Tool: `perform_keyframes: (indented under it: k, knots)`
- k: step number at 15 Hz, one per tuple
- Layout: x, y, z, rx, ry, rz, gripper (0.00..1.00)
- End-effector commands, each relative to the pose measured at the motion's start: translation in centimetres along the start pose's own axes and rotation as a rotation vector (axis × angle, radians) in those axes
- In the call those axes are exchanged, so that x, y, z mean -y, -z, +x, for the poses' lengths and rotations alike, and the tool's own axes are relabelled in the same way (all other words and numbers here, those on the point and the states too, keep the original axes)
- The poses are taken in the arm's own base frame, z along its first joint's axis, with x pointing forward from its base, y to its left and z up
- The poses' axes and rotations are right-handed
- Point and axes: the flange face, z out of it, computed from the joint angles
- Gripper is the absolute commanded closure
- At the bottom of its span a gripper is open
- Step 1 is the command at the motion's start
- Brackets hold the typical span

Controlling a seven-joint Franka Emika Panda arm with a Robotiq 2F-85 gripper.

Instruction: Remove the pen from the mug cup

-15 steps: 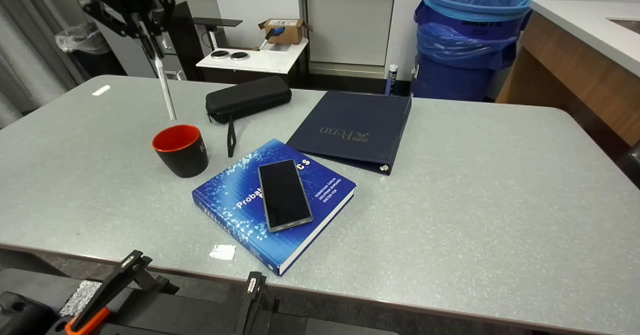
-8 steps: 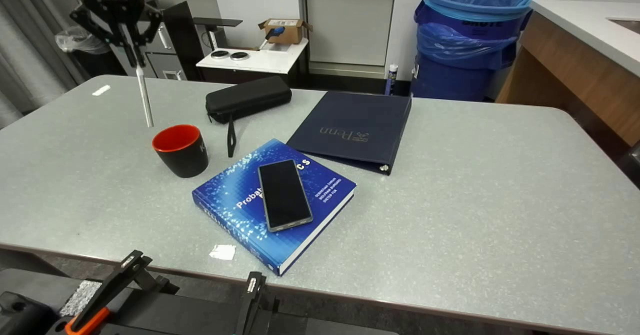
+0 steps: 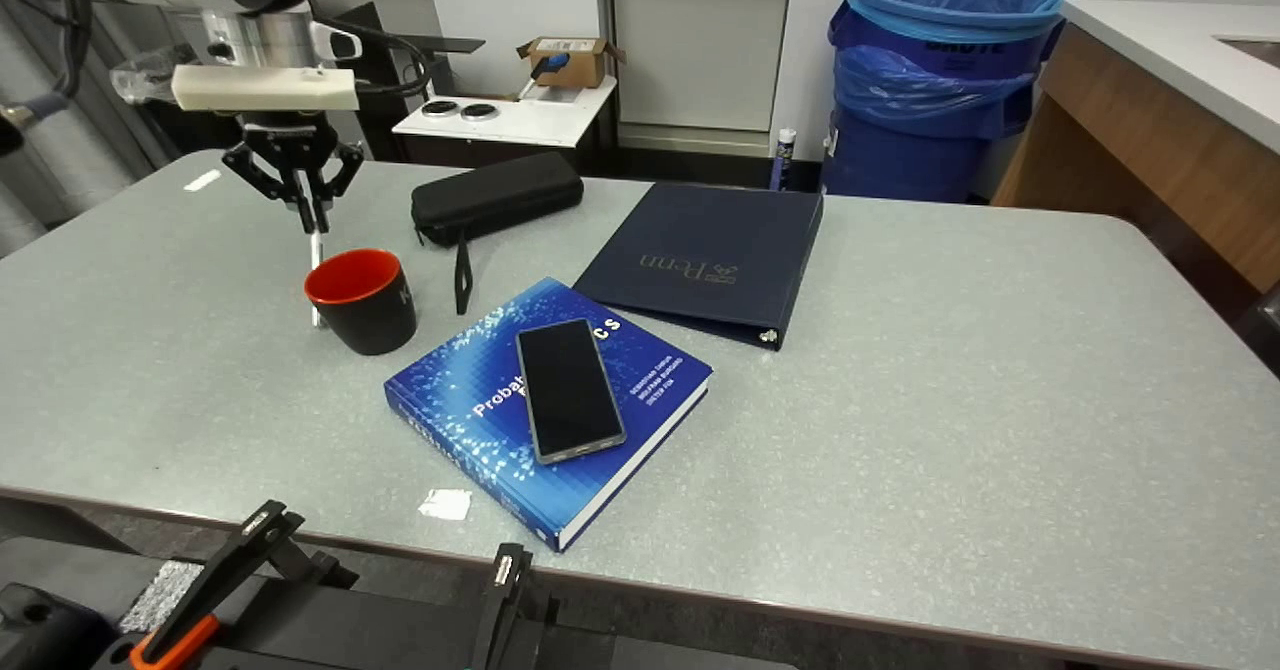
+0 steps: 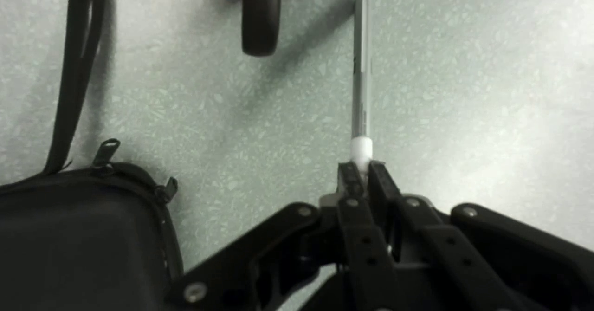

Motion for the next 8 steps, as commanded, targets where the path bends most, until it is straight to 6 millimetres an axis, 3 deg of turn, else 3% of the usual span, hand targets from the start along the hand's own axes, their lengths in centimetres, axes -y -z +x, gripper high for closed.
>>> perform_keyframes:
  k: [1,4,5,7,8]
  knots:
    - [-0.8,-0.5,3.0,0.002,-0.036,-0.050,0.98]
    - [-1.0,-0.7,4.1,-0.001,-0.048,-0.076,0.95]
    - [-1.0,-0.8,4.3,0.001,-0.050,-0.081,0.66]
    - [-0.8,-0.7,4.6,-0.002,-0.051,-0.089,0.66]
    - [-0.7,-0.6,4.8,-0.004,-0.050,-0.089,0.60]
